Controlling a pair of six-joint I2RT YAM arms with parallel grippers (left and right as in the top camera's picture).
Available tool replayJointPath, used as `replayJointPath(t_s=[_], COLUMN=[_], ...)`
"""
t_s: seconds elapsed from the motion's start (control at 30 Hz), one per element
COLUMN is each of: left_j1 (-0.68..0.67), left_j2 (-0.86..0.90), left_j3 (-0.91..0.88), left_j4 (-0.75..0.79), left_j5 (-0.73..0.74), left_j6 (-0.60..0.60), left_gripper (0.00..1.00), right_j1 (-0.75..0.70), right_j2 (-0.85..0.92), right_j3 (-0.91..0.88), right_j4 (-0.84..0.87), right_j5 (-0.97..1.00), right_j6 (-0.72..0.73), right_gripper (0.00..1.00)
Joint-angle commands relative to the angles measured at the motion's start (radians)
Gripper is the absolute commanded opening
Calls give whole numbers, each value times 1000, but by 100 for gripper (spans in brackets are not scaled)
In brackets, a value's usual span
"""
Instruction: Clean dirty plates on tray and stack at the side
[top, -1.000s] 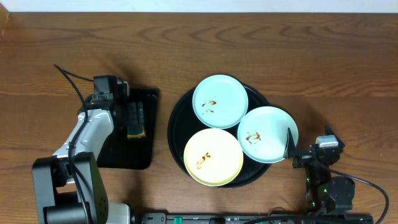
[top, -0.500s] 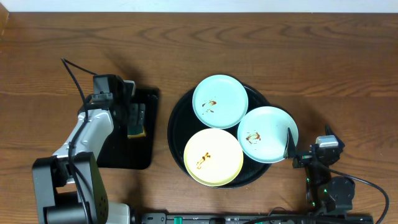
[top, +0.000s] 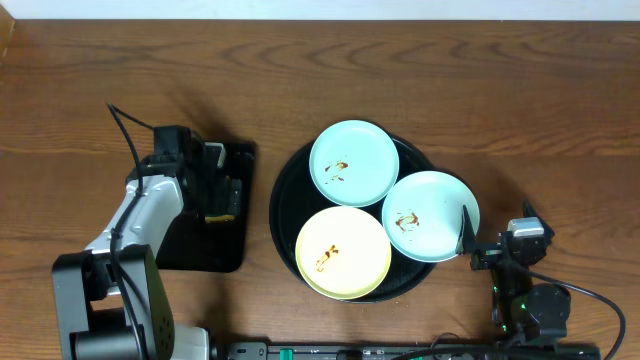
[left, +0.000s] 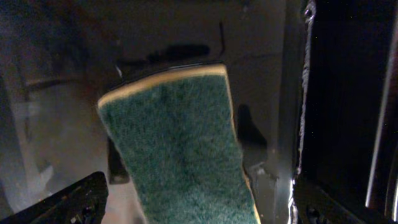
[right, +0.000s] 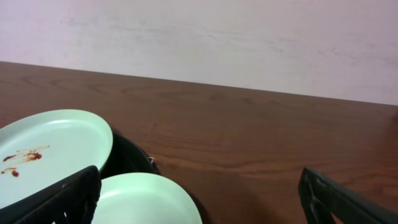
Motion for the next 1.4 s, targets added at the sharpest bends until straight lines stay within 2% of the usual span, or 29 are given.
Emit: replayJointPath(t_s=[0.0,0.03,0.07,0.1,0.13,0.2,0.3,0.37,0.47,0.53,0.63,0.7,1.23,1.37], left_j1=[-1,-1,-1,-1,-1,-1,-2,-2,-2,-2,-2,-2,-2,-2], left_j2=[-6,-6,-6,-6,-6,-6,-4,5,42,76,124,144,12,6], left_j3=[14,14,14,14,14,14,14,14,14,14,14,14,57,57], left_j4=[-1,7,14,18,18,15,14,14,14,18,25,33,74,82], left_j5=[-24,-24,-24,-24,-24,-24,-24,-23,-23,-23,-23,-23,-51,-95], left_j6=[-56,-56,-56,-57,-65,-79,-89,-91,-92,-102,-114,-118,-185,-207], left_gripper=[95,91,76,56,46,49,45,52,52,48,29,8,7,7], right_j1=[8,8,8,8,8,8,8,8,8,8,8,8,8,8], right_j2=[-4,-4,-4,-4,-4,-4,-4,-4,-4,-4,-4,-4,-4,-4], right_j3=[-4,-4,-4,-4,-4,-4,-4,-4,-4,-4,-4,-4,-4,-4], right_j4=[-1,-1,-1,-1,-1,-1,-1,-1,-1,-1,-1,-1,-1,-1], right_j5=[-1,-1,-1,-1,-1,-1,-1,-1,-1,-1,-1,-1,-1,-1], right_j6=[-12,-12,-12,-13,-12,-12,-12,-13,-12,-13,-12,-13,-12,-12], right_gripper=[99,99,99,99,99,99,99,99,99,99,99,99,99,99])
